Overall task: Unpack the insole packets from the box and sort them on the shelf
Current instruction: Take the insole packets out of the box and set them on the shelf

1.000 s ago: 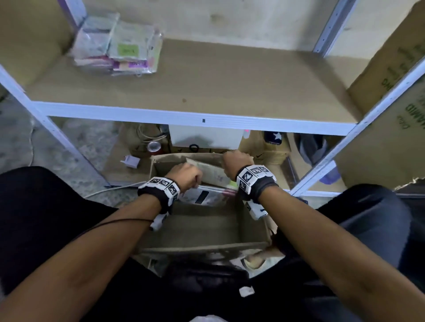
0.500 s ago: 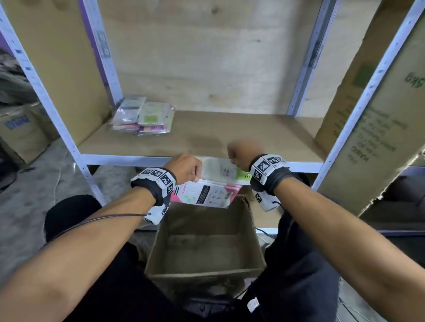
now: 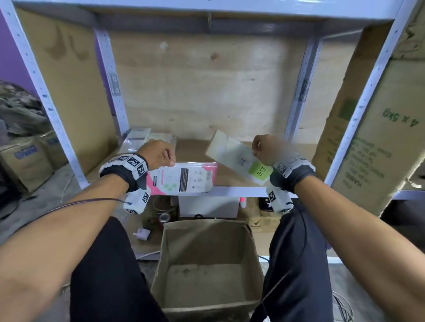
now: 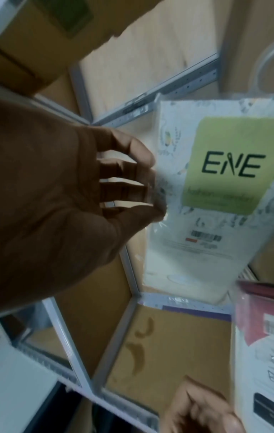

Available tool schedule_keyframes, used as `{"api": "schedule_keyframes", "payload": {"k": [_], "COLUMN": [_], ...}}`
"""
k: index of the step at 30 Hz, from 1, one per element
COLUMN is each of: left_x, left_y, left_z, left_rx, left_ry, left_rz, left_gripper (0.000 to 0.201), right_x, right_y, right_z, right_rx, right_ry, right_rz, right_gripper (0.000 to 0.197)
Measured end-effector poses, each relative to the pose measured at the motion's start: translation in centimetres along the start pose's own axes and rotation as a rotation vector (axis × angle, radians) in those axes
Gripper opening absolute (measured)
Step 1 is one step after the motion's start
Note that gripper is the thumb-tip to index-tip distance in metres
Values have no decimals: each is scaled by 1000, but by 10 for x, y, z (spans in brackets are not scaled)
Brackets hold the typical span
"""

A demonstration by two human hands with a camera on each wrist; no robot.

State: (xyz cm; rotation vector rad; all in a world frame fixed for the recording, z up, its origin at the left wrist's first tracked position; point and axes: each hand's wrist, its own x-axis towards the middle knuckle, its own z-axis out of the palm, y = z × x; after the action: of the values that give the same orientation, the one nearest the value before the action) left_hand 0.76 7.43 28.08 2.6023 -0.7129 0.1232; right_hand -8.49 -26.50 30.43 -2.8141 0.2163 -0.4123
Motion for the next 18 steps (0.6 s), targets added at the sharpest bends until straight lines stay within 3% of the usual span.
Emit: {"api": "schedule_keyframes", "payload": {"k": [4, 9, 16, 18], "left_x": [12, 22, 38, 49], "left_y": [-36, -75, -107, -116], "left_z": [-16, -18, 8, 9], "left_rx": [-173, -515, -1009, -1090], "left_ry": [68, 132, 311, 368], "left_rz": [-73, -180, -399, -459], "left_gripper": [11, 11, 11, 27], "right_x": [23, 53, 88, 99], "right_y": [13, 15, -30, -43], "right_z": [5, 29, 81, 94], "right_rx": [160, 510, 1072, 1156], "right_ry": [13, -107, -168, -159], "right_rz": [92, 229, 330, 327], "right_gripper": [11, 9, 24, 24]}}
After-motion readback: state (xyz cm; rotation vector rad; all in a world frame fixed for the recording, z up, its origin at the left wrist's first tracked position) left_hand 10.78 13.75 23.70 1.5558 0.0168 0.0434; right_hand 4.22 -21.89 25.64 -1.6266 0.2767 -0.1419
